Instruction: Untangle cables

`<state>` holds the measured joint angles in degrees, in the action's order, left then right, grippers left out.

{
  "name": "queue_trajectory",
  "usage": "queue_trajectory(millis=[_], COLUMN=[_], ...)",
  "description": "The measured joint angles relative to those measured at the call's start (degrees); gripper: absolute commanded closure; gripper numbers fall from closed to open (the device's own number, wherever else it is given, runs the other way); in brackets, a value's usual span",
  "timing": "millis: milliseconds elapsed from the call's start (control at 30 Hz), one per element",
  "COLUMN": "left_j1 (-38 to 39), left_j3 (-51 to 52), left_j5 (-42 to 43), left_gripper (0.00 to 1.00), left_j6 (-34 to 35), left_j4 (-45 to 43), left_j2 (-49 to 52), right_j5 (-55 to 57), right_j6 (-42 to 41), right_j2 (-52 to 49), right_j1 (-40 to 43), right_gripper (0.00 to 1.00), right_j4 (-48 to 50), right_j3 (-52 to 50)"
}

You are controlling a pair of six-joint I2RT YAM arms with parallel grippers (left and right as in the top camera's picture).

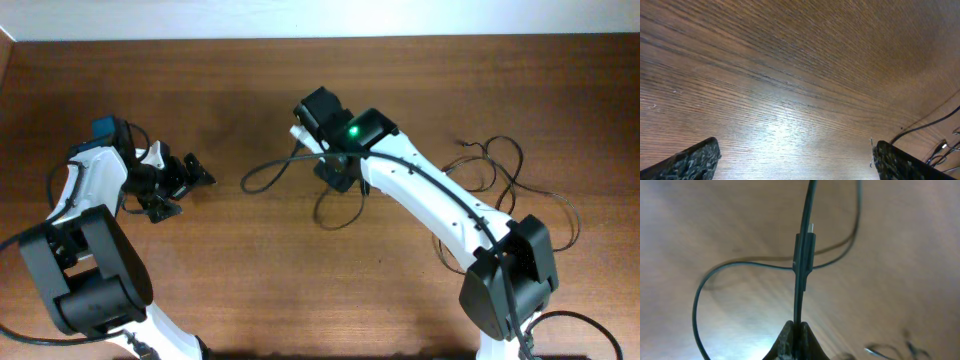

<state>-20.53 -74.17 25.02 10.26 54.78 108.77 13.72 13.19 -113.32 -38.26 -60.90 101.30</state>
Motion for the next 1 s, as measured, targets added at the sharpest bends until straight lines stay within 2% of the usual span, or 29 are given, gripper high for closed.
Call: queue_trajectory(millis=[133, 167, 333, 367, 400, 433, 600, 1000], left_j1=[0.0, 0.0, 0.0, 0.0, 0.0, 0.0, 0.0, 0.0], left_j3=[0.0, 0.0, 0.0, 0.0, 0.0, 0.0, 0.0, 0.0], left_j5=[0.0, 0.0, 0.0, 0.0, 0.0, 0.0, 0.0, 0.0], left_gripper=[0.01, 0.01, 0.01, 0.01, 0.01, 0.01, 0.01, 0.01], left_j6=[0.0, 0.0, 0.0, 0.0, 0.0, 0.0, 0.0, 0.0], left_j4=[0.0, 0.0, 0.0, 0.0, 0.0, 0.0, 0.0, 0.0], left_j2=[0.0, 0.0, 0.0, 0.0, 0.0, 0.0, 0.0, 0.0], right_j5=[6.0, 6.9, 4.9, 3.0, 1.2, 0.0, -3.9, -4.2], right_j6=[-7.1, -10.9, -18.6, -19.3, -19.5, -19.6, -20.4, -20.5], right_j2=[0.0, 0.0, 0.0, 0.0, 0.0, 0.0, 0.0, 0.0], right_j1=[7.0, 10.9, 24.0, 26.1, 27.6, 28.4, 30.3, 30.3], right_gripper=[0.96, 0.96, 0.96, 0.91, 0.50, 0.01, 0.02, 0.01], right_j4=[-0.3, -0.7, -3.9, -4.2, -4.4, -4.5, -4.7, -4.7], right_j3=[0.1, 0.1, 0.1, 0.1, 0.1, 0.1, 0.1, 0.1])
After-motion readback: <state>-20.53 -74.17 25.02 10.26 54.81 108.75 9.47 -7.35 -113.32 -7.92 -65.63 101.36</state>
